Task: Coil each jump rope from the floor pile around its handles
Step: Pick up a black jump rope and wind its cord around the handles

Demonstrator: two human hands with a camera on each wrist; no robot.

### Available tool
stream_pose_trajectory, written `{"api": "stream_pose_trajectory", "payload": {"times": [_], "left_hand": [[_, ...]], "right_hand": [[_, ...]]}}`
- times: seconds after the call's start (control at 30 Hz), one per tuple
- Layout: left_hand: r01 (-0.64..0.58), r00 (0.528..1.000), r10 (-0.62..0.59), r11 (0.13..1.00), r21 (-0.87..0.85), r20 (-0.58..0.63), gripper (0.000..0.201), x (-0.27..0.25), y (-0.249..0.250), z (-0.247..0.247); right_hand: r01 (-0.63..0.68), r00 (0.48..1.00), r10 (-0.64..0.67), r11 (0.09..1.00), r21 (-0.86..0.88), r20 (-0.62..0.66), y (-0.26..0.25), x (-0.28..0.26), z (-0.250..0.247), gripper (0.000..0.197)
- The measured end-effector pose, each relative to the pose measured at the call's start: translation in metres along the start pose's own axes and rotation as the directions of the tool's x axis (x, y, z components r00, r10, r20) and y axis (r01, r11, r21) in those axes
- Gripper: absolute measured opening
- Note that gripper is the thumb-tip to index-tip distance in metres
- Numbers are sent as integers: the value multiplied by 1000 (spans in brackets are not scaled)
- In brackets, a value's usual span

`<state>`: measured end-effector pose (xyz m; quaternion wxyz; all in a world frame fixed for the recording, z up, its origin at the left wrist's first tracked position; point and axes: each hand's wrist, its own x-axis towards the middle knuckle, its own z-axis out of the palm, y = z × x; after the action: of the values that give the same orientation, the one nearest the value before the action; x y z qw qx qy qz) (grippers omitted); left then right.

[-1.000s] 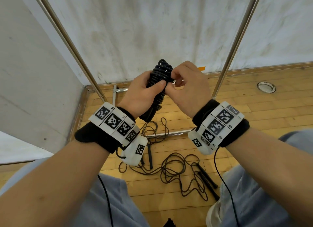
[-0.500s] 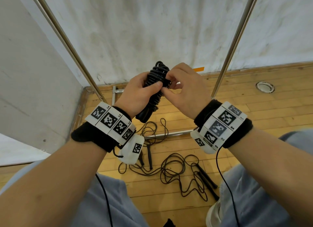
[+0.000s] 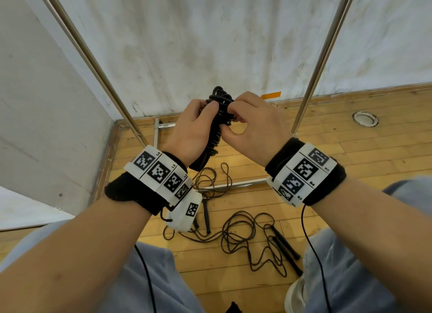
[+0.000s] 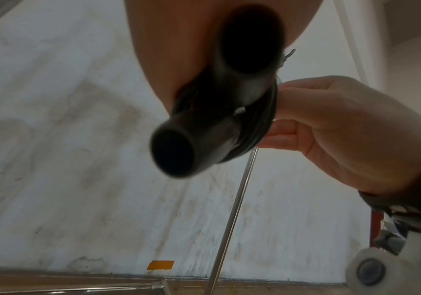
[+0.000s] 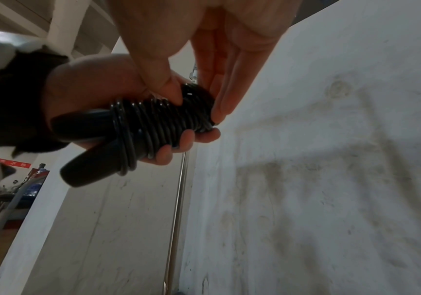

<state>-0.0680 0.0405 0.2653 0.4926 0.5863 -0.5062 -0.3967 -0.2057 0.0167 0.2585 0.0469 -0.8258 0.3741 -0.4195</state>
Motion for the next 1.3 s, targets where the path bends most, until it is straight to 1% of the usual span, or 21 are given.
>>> {"api": "stream_pose_trajectory", "payload": {"times": [0.2,0.4,0.47,0.57,0.63,0.73,0.93,1.03,1.1,1.2,1.3], "left_hand": [[-30,1000,30,999,-21,8,11,-1,1,3],[0,1000,0,1000,-30,-12,11,-2,-2,5],[9,1000,-9,1000,-9,-17,12,-2,-4,5],[22,1000,-21,999,39,-17,15,-2,-6,5],[22,1000,-22,999,24,-11,14,-2,-6,6],[23,1000,-23,999,-29,6,11,-3,-2,6],[29,999,-25,996,-81,46,8,-4,2,7],[25,998,-21,997,-79,52,5,-4,4,7],[12,999,-10,998,-61,33,4,-4,3,6],[22,1000,-22,999,-39,1,4,-4,2,3],[26,1000,-26,998,-60,17,4,-5,2,2]], "right_hand": [[6,1000,-6,1000,-13,4,-1,3,-3,15],[39,999,-40,999,-24,-32,-1,2,-3,13],[52,998,-53,998,-37,-33,-1,1,-1,13],[24,999,-26,996,-82,-19,-1,0,2,12],[12,1000,-14,996,-87,-21,-2,1,2,12],[13,999,-14,999,-42,-38,-1,4,0,13],[42,996,-44,999,-33,-72,1,6,-5,12],[56,995,-58,998,-27,-86,2,5,-4,12],[62,996,-63,998,-10,-67,2,3,-3,11],[53,999,-53,998,16,2,1,2,-1,10],[47,999,-47,999,10,8,1,3,-2,9]]}}
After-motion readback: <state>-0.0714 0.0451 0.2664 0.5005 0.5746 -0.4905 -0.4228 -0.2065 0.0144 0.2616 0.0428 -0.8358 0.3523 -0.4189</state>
